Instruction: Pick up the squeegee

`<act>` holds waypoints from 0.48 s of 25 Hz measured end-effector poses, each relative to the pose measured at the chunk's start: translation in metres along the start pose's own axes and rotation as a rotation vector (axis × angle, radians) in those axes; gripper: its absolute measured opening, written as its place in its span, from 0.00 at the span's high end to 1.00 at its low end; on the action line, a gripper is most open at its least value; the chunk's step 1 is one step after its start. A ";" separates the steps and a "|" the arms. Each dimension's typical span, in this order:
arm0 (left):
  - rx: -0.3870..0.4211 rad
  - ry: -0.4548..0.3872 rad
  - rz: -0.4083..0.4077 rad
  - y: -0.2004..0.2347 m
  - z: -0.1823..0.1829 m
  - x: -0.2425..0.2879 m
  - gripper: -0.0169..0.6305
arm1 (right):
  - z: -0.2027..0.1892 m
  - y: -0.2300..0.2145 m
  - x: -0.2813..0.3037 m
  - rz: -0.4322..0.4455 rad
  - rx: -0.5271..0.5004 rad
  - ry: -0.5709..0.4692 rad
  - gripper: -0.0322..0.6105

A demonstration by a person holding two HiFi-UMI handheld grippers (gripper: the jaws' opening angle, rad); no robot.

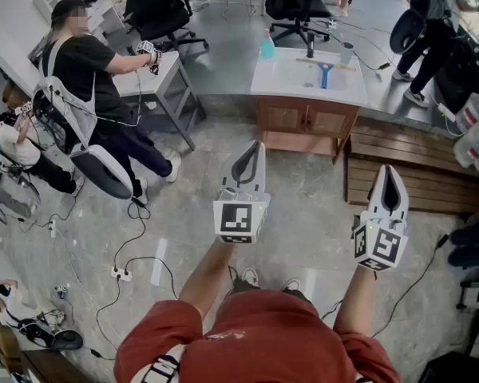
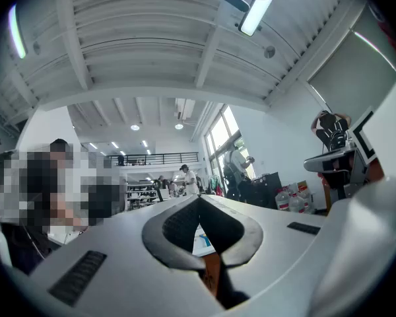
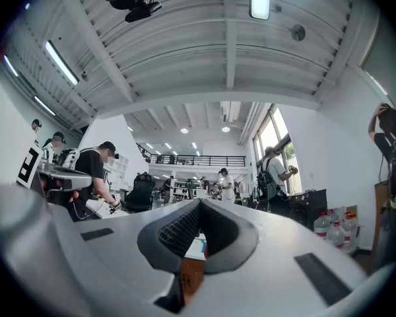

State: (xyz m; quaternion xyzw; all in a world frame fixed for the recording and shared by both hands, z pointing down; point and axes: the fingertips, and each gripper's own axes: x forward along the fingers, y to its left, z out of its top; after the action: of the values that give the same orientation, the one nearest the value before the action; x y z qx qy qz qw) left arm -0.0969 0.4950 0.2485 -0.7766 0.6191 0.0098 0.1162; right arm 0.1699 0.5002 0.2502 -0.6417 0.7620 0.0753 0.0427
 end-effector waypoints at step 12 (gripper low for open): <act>0.001 0.020 0.024 -0.053 -0.001 0.006 0.95 | -0.011 -0.042 -0.006 0.043 0.042 0.004 0.94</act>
State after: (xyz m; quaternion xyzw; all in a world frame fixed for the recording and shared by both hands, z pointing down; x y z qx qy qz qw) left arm -0.0448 0.4998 0.2573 -0.7692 0.6294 0.0031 0.1102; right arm 0.2123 0.4976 0.2599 -0.6244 0.7770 0.0591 0.0531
